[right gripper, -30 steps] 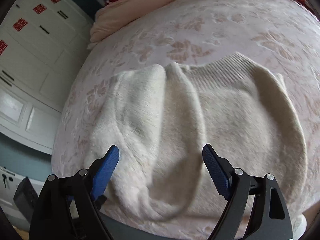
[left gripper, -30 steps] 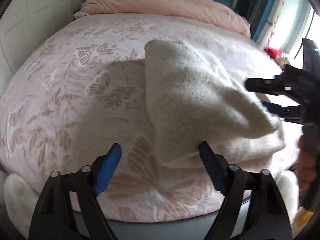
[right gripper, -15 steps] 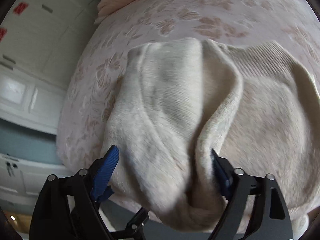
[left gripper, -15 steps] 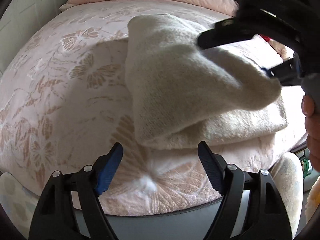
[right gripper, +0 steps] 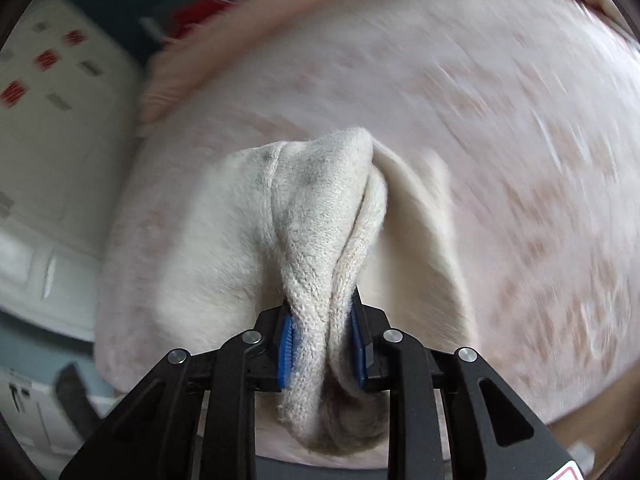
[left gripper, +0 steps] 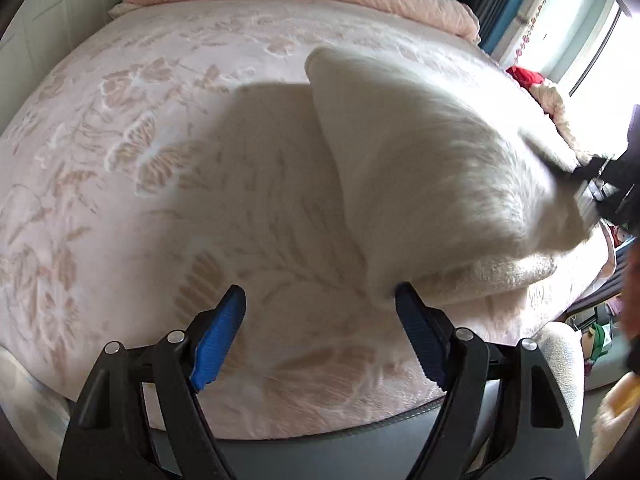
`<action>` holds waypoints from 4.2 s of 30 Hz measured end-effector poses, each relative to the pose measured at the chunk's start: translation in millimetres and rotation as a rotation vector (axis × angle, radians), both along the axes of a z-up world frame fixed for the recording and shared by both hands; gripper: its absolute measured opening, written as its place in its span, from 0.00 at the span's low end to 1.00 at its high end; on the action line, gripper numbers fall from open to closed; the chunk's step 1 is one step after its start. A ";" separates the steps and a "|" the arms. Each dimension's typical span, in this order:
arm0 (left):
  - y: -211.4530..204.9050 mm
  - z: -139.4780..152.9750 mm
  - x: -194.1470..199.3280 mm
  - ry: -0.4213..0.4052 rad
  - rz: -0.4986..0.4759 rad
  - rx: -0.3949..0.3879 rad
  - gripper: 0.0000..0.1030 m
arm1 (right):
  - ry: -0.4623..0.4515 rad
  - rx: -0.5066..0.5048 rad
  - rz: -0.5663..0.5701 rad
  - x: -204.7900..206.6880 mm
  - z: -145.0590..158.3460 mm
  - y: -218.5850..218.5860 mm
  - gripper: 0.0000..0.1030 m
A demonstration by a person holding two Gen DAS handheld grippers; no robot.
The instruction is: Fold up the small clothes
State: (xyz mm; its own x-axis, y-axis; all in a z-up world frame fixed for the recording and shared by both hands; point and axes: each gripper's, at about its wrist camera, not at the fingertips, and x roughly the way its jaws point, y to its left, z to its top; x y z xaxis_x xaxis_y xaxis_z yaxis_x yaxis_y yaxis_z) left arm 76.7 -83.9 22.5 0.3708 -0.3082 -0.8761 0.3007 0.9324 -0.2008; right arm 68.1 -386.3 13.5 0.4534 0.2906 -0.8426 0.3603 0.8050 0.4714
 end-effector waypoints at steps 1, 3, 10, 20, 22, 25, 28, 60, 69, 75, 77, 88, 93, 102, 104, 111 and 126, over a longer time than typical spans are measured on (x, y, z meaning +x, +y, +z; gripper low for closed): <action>-3.0 0.6 -2.8 -0.001 -0.009 -0.012 0.73 | -0.021 0.043 -0.011 -5.1 -5.6 -3.2 0.26; -11.6 5.2 -10.6 -0.024 -0.044 -0.001 0.73 | -0.064 0.115 -0.031 -10.8 -8.4 -5.5 0.33; -40.1 2.2 -4.7 -0.074 -0.092 0.086 0.42 | -0.091 0.141 0.007 11.7 4.7 9.2 0.21; -23.3 12.4 9.7 0.016 0.043 -0.090 0.10 | -0.446 -0.001 0.100 -16.1 123.3 -2.4 0.18; -29.2 6.1 8.0 0.026 0.036 -0.051 0.10 | -0.243 -0.074 0.054 -11.9 60.2 -16.4 0.18; -29.5 -8.4 8.2 0.074 0.031 -0.042 0.10 | -0.064 -0.008 -0.010 -25.7 -24.4 -34.6 0.22; -31.6 -8.8 5.3 0.060 0.008 -0.015 0.13 | -0.114 0.093 -0.061 -33.6 -17.4 -43.5 0.31; -64.3 42.0 -13.5 -0.074 -0.123 0.188 0.58 | -0.234 -0.204 0.026 6.4 69.2 -5.5 0.25; -29.3 33.2 -18.1 -0.015 -0.067 0.176 0.64 | -0.051 -0.152 0.378 42.4 -12.4 126.2 0.19; 4.3 35.7 -18.5 -0.011 -0.007 0.172 0.66 | -0.168 -0.105 0.310 31.1 45.8 114.4 0.18; 11.2 34.5 -17.2 -0.002 0.011 0.151 0.66 | -0.175 -0.108 0.314 34.0 49.1 117.6 0.19; 6.3 60.4 -19.5 -0.062 -0.027 0.108 0.72 | -0.218 -0.170 0.168 26.6 52.0 72.3 0.18; -8.2 57.9 -15.6 -0.046 -0.037 0.079 0.72 | 0.004 -0.229 0.056 10.7 -22.6 -1.9 0.01; -54.4 61.0 -13.9 -0.068 -0.115 0.111 0.74 | -0.150 -0.117 0.075 74.9 32.1 -4.9 0.15; -60.8 62.8 -12.1 -0.070 -0.117 0.116 0.74 | -0.099 -0.149 0.093 100.9 12.3 -11.9 0.14; -71.5 57.3 -3.2 -0.068 -0.125 0.140 0.77 | -0.070 -0.163 -0.001 107.7 3.3 -47.8 0.02; -89.9 41.7 -10.8 -0.037 -0.160 0.172 0.77 | -0.136 -0.192 0.074 81.6 26.3 5.4 0.20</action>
State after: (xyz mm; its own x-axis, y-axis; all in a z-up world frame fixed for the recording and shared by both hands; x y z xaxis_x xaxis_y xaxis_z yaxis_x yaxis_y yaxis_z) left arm 65.9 -173.8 64.2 0.3619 -0.2133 -0.9075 0.4518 0.8916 -0.0294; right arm 149.7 -380.8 39.7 0.5502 0.1679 -0.8180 0.2404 0.9063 0.3477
